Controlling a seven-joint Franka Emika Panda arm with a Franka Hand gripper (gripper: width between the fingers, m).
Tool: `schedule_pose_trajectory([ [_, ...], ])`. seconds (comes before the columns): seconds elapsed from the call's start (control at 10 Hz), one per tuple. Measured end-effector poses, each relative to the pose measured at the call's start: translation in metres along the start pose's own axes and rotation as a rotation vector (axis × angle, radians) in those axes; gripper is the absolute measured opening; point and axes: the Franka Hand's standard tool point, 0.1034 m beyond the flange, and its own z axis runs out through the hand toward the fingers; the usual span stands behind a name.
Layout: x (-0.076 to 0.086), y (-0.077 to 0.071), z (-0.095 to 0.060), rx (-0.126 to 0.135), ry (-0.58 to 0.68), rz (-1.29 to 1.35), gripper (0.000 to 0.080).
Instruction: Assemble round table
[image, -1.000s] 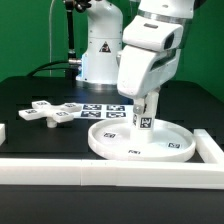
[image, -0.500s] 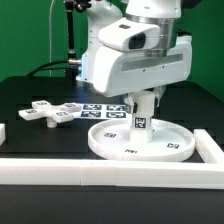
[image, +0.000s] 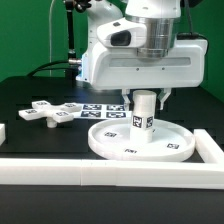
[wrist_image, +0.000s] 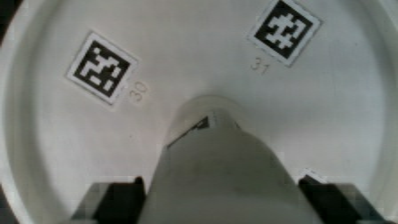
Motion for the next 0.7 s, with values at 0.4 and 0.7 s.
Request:
schedule_pose_trajectory([
  [0.4, -0.0007, -0.0013, 0.0002, 0.041, 0.014, 0.470, 0.0409],
  [0.7, -0.0009, -0.0012, 0.0004, 0.082, 0.023, 0.726, 0.0409],
])
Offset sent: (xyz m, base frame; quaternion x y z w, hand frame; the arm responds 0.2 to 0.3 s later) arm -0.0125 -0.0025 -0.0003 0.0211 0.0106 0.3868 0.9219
